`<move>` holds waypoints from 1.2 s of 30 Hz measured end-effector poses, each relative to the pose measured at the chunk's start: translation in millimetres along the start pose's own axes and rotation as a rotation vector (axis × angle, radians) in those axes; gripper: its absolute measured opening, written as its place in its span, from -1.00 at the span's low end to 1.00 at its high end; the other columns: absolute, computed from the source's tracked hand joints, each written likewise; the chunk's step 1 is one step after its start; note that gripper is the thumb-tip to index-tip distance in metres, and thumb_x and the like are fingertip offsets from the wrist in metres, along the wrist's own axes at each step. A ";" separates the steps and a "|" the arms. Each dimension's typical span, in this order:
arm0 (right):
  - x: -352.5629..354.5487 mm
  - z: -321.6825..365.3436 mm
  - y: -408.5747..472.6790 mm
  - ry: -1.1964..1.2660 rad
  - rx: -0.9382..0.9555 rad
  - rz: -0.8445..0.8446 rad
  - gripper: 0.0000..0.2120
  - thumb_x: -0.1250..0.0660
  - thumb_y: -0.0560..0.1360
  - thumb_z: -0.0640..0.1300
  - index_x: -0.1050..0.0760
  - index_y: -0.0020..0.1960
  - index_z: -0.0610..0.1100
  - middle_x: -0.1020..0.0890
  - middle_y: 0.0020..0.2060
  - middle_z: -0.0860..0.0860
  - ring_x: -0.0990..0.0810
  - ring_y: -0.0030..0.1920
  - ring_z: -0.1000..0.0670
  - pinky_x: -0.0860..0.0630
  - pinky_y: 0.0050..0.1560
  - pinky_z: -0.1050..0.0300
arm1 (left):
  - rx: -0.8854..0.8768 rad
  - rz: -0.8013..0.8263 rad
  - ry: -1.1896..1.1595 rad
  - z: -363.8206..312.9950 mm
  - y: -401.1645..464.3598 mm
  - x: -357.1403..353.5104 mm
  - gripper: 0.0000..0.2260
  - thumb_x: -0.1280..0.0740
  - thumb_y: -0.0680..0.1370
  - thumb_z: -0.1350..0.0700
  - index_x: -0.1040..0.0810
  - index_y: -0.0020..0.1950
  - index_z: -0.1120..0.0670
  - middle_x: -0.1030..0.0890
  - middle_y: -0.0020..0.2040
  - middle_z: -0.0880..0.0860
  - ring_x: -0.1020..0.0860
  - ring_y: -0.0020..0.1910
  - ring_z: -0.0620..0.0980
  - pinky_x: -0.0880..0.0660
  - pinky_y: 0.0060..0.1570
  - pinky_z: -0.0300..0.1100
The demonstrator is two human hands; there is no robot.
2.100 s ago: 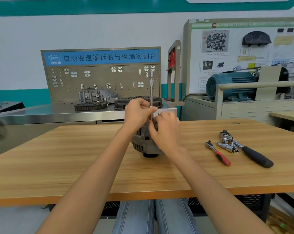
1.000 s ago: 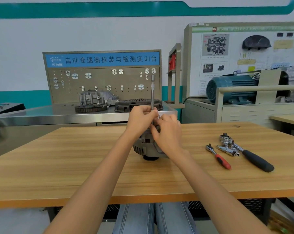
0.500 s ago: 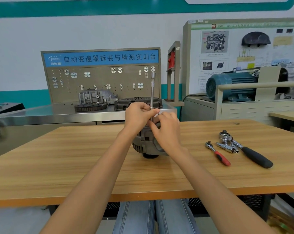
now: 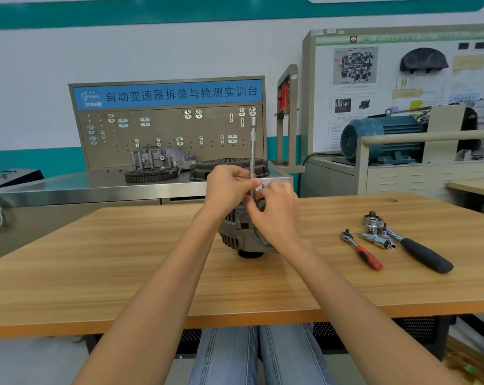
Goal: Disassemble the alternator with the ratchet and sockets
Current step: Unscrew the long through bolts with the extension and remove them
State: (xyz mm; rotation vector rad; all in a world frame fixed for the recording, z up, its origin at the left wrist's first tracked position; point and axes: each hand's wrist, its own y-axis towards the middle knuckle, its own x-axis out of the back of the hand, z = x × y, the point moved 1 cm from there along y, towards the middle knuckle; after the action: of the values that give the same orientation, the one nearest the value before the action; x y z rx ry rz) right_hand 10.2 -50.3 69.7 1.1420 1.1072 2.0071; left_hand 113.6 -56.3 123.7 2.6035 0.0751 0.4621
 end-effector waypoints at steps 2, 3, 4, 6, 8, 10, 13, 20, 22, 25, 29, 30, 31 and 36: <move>-0.6 0.2 0.0 0.008 -0.004 -0.005 -0.80 -0.30 0.50 0.01 -0.59 -0.14 -0.10 -0.39 -0.24 0.11 -0.27 -0.08 0.09 -0.22 -0.07 0.18 | -0.012 -0.019 0.030 -0.6 -0.3 -0.3 -0.87 -0.51 0.43 0.17 -0.56 -0.15 0.08 -0.67 -0.12 0.15 -0.66 -0.10 0.08 -0.60 0.03 0.05; -0.6 0.1 0.0 0.012 -0.007 -0.005 -0.81 -0.31 0.49 0.02 -0.58 -0.14 -0.09 -0.40 -0.23 0.11 -0.27 -0.08 0.10 -0.22 -0.07 0.19 | -0.026 -0.032 0.050 -0.3 -0.4 -0.4 -0.84 -0.52 0.42 0.16 -0.53 -0.20 0.05 -0.66 -0.15 0.13 -0.66 -0.11 0.07 -0.60 0.02 0.05; -0.6 0.0 0.2 0.014 -0.010 -0.004 -0.81 -0.32 0.49 0.03 -0.57 -0.14 -0.08 -0.40 -0.22 0.11 -0.27 -0.07 0.10 -0.22 -0.06 0.19 | -0.045 -0.048 0.073 0.2 -0.2 -0.7 -0.81 -0.52 0.41 0.15 -0.51 -0.22 0.03 -0.65 -0.18 0.12 -0.66 -0.12 0.08 -0.60 0.02 0.05; -0.8 -0.6 0.9 0.018 -0.018 -0.002 -0.82 -0.32 0.50 0.04 -0.57 -0.12 -0.08 -0.43 -0.20 0.11 -0.28 -0.06 0.11 -0.22 -0.05 0.20 | -0.075 -0.072 0.111 0.8 -0.2 -1.2 -0.78 -0.54 0.40 0.13 -0.48 -0.24 0.03 -0.64 -0.23 0.10 -0.66 -0.14 0.08 -0.59 0.01 0.06; -1.1 -1.1 0.9 0.019 -0.020 -0.005 -0.82 -0.33 0.50 0.03 -0.57 -0.11 -0.08 -0.45 -0.19 0.10 -0.27 -0.06 0.12 -0.22 -0.05 0.21 | -0.082 -0.075 0.117 1.1 -0.5 -1.9 -0.77 -0.54 0.40 0.12 -0.48 -0.23 0.04 -0.64 -0.23 0.10 -0.66 -0.15 0.08 -0.59 0.00 0.05; -0.9 -1.2 0.6 0.013 -0.019 -0.004 -0.82 -0.33 0.50 0.03 -0.58 -0.11 -0.08 -0.43 -0.19 0.11 -0.26 -0.06 0.12 -0.23 -0.05 0.21 | -0.090 -0.079 0.139 1.7 0.3 -2.1 -0.77 -0.54 0.40 0.11 -0.47 -0.24 0.03 -0.63 -0.23 0.09 -0.65 -0.15 0.08 -0.59 0.01 0.04; -0.7 -1.0 0.5 0.007 -0.023 0.003 -0.81 -0.33 0.50 0.04 -0.58 -0.10 -0.08 -0.49 -0.18 0.08 -0.28 -0.05 0.11 -0.24 -0.04 0.21 | -0.109 -0.102 0.192 2.5 2.0 -2.7 -0.74 -0.53 0.40 0.09 -0.44 -0.27 0.02 -0.60 -0.28 0.01 -0.62 -0.18 0.00 -0.58 -0.04 -0.06; 1.6 1.2 -0.2 0.013 -0.023 0.001 -0.84 -0.34 0.50 -0.01 -0.58 -0.11 -0.10 -0.55 -0.15 0.02 -0.39 -0.02 0.03 -0.23 -0.04 0.20 | -0.123 -0.135 0.201 4.3 1.6 -7.5 -0.69 -0.51 0.42 0.08 -0.38 -0.29 0.03 -0.53 -0.33 -0.03 -0.51 -0.29 -0.11 -0.40 -0.30 -0.31; 2.1 1.6 -0.2 0.015 -0.026 0.005 -0.83 -0.36 0.49 0.00 -0.58 -0.10 -0.10 -0.55 -0.16 0.03 -0.37 -0.02 0.04 -0.23 -0.04 0.19 | -0.125 -0.137 0.207 4.9 1.6 -8.3 -0.69 -0.51 0.43 0.08 -0.37 -0.29 0.03 -0.52 -0.33 -0.03 -0.50 -0.29 -0.13 -0.39 -0.32 -0.31; 2.8 2.2 -0.2 0.020 -0.026 0.001 -0.85 -0.35 0.50 -0.05 -0.60 -0.08 -0.13 -0.58 -0.13 0.00 -0.41 0.02 0.00 -0.24 0.01 0.18 | -0.132 -0.159 0.212 6.3 0.3 -10.2 -0.70 -0.50 0.43 0.07 -0.38 -0.28 0.04 -0.53 -0.32 -0.04 -0.49 -0.30 -0.15 -0.37 -0.33 -0.34; 4.0 2.6 0.3 0.005 -0.011 0.022 -0.83 -0.32 0.52 -0.06 -0.62 -0.01 -0.13 -0.59 -0.09 -0.03 -0.41 0.06 -0.03 -0.27 0.05 0.13 | -0.147 -0.112 0.206 6.7 -0.9 -9.6 -0.79 -0.44 0.49 0.04 -0.46 -0.23 0.06 -0.53 -0.32 -0.06 -0.49 -0.31 -0.16 -0.35 -0.35 -0.38; 4.2 2.5 1.0 -0.008 -0.010 0.034 -0.81 -0.31 0.53 -0.05 -0.62 0.01 -0.13 -0.59 -0.09 -0.03 -0.40 0.05 -0.03 -0.27 0.05 0.13 | -0.148 -0.089 0.199 6.5 -1.0 -9.0 -0.82 -0.40 0.52 0.04 -0.50 -0.21 0.09 -0.56 -0.30 -0.03 -0.50 -0.29 -0.14 -0.37 -0.32 -0.35; 4.2 2.2 1.4 -0.019 -0.009 0.048 -0.80 -0.29 0.54 -0.04 -0.62 0.02 -0.13 -0.58 -0.09 -0.02 -0.39 0.04 -0.03 -0.26 0.04 0.13 | -0.144 -0.072 0.184 6.1 -1.2 -7.7 -0.83 -0.37 0.54 0.05 -0.54 -0.19 0.12 -0.59 -0.27 0.01 -0.52 -0.26 -0.11 -0.38 -0.29 -0.33; 2.3 0.9 2.1 -0.014 -0.019 0.072 -0.77 -0.27 0.55 -0.01 -0.62 0.05 -0.10 -0.55 -0.11 0.00 -0.23 -0.04 0.08 -0.24 0.02 0.13 | -0.112 0.013 0.043 2.2 -0.6 -2.3 -0.88 -0.32 0.56 0.20 -0.62 0.05 0.15 -0.66 -0.15 0.05 -0.62 -0.11 -0.06 -0.56 -0.06 -0.20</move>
State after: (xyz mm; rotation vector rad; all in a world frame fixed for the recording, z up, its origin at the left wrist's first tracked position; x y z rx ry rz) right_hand 9.7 -49.2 72.8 1.1998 1.0523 2.0569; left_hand 112.2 -57.2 120.9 2.4863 0.0452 0.5129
